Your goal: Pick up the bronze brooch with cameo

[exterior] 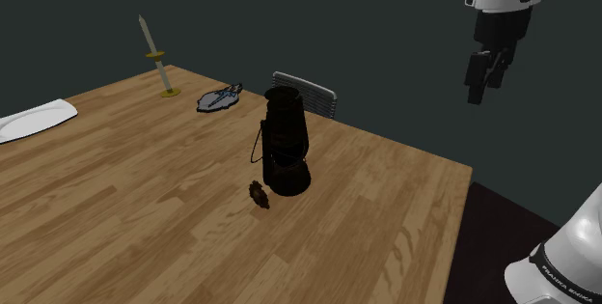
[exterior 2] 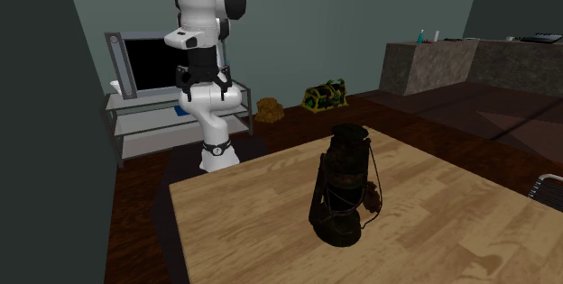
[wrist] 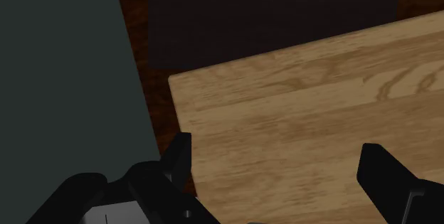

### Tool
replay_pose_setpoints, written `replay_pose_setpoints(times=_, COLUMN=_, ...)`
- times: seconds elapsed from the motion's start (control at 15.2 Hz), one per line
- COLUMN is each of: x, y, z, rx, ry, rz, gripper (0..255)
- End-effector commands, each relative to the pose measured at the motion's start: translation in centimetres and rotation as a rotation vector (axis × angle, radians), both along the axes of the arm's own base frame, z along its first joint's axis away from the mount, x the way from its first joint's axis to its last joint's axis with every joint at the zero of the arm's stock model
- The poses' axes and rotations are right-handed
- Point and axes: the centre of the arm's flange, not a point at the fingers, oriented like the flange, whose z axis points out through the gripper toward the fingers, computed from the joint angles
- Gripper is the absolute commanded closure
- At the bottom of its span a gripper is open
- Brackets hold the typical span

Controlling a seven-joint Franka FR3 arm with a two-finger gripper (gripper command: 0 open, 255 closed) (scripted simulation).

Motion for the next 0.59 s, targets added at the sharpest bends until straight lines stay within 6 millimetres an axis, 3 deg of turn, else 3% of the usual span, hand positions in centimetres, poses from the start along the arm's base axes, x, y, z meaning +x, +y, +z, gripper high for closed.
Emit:
replay_pose_setpoints(times=0.0, x=0.0, y=0.0, z=0.0, rx=0.0, ry=0.0, rz=0.0, gripper=0)
replay_pose_setpoints(times=0.53, x=6.2, y=7.4, z=-3.9, rx=0.018, ry=0.002, rz=0.049, gripper=0)
